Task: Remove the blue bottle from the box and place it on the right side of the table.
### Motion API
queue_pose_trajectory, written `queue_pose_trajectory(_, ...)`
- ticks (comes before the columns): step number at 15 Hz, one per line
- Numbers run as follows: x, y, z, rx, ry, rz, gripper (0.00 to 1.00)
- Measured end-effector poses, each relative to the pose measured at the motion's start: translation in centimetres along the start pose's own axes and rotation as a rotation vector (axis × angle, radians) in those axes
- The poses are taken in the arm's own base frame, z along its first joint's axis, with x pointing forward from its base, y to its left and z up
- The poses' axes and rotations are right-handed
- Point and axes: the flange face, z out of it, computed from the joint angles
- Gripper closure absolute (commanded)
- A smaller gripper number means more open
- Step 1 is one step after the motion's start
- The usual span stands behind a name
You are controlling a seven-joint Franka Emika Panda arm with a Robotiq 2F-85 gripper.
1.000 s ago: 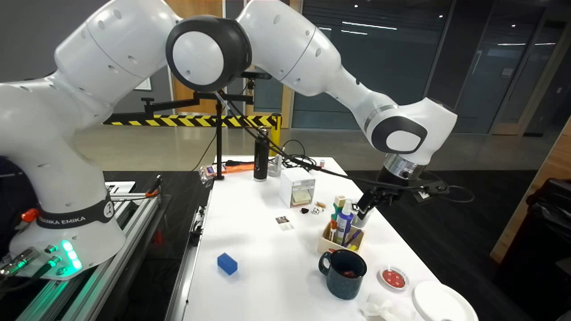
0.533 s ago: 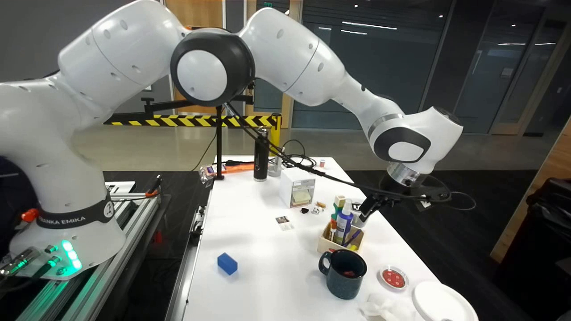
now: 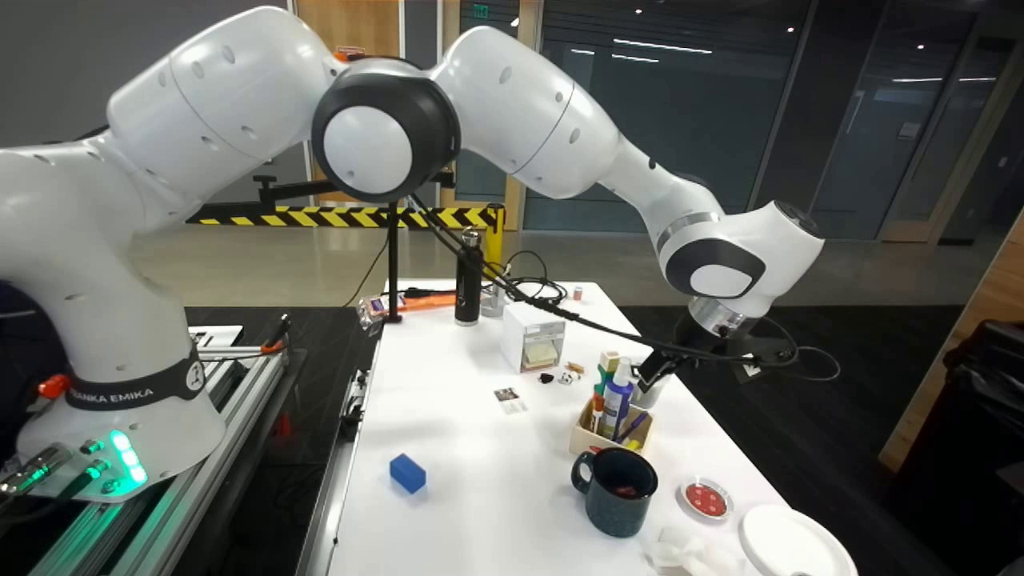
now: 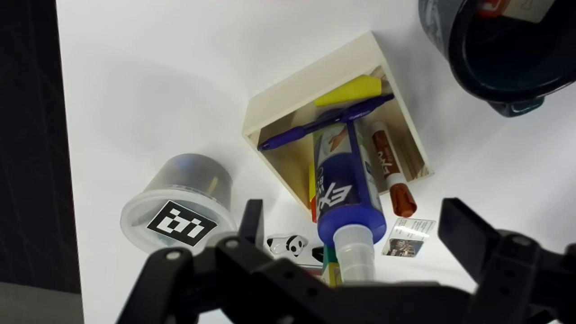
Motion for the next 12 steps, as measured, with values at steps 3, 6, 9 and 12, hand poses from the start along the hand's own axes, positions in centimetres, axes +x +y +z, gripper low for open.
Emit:
queue_pose_trajectory(3,0.0,-0.2,0.5,0.003,0.018,0.008,0.00)
queue_pose_trajectory(6,-0.2,-0.8,1.4,0.017,0.035,0.021,0.00)
queue_pose_trajectory(9,-0.2,-1.5,2.6,0.038,0.059,0.033,0.00)
queue_pose_trajectory(12,0.3,-1.9,3.6,0.054,0.081,0.036,0.00)
